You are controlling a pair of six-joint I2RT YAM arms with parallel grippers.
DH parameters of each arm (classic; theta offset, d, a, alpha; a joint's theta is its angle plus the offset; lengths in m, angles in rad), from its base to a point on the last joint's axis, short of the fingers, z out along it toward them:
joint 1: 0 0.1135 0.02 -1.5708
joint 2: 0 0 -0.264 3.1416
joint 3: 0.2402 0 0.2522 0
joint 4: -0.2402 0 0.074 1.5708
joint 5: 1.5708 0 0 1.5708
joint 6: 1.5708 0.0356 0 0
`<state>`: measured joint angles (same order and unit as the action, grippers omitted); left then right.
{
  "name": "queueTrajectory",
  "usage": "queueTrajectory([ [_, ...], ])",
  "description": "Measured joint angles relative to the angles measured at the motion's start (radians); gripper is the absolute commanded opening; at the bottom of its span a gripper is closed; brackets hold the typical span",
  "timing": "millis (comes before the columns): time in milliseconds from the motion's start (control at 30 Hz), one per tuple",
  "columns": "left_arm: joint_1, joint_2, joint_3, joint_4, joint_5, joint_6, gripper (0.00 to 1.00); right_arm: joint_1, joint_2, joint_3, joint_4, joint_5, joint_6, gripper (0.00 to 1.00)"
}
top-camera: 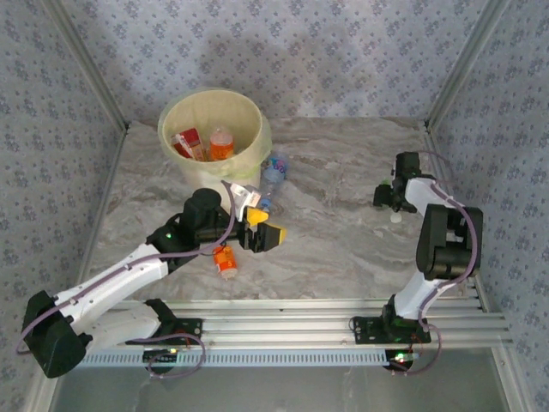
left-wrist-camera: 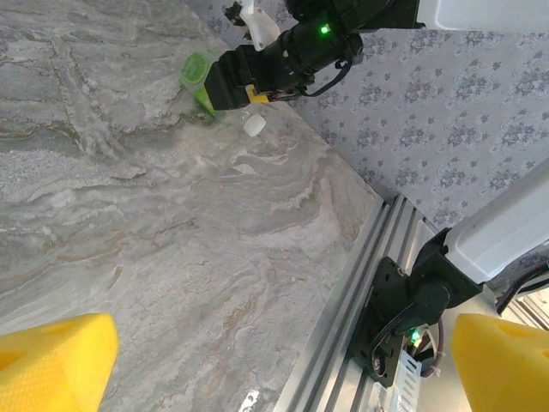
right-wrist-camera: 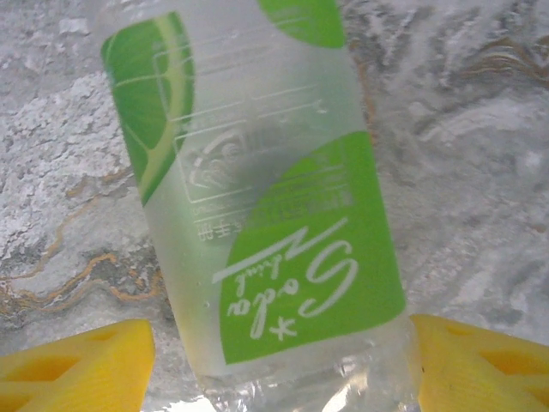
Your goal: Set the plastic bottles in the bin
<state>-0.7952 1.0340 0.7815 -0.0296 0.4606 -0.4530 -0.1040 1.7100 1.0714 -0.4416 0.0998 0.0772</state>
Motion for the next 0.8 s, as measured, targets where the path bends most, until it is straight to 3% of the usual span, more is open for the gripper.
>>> queueTrajectory([
  [233,-0.01,0.01,0.0,-0.003,0.0,0.0,0.99,0.019,0.025,0.01,-0.004,0.048,-0.016,0.76],
  [667,-0.019,0.06,0.0,0.019,0.0,-0.034,1.0,0.053,0.041,0.021,0.004,0.069,-0.02,0.52],
  [800,-0.02,0.085,0.0,0.038,-0.008,-0.081,1.0,0.082,-0.003,0.005,0.005,0.063,-0.013,0.5],
])
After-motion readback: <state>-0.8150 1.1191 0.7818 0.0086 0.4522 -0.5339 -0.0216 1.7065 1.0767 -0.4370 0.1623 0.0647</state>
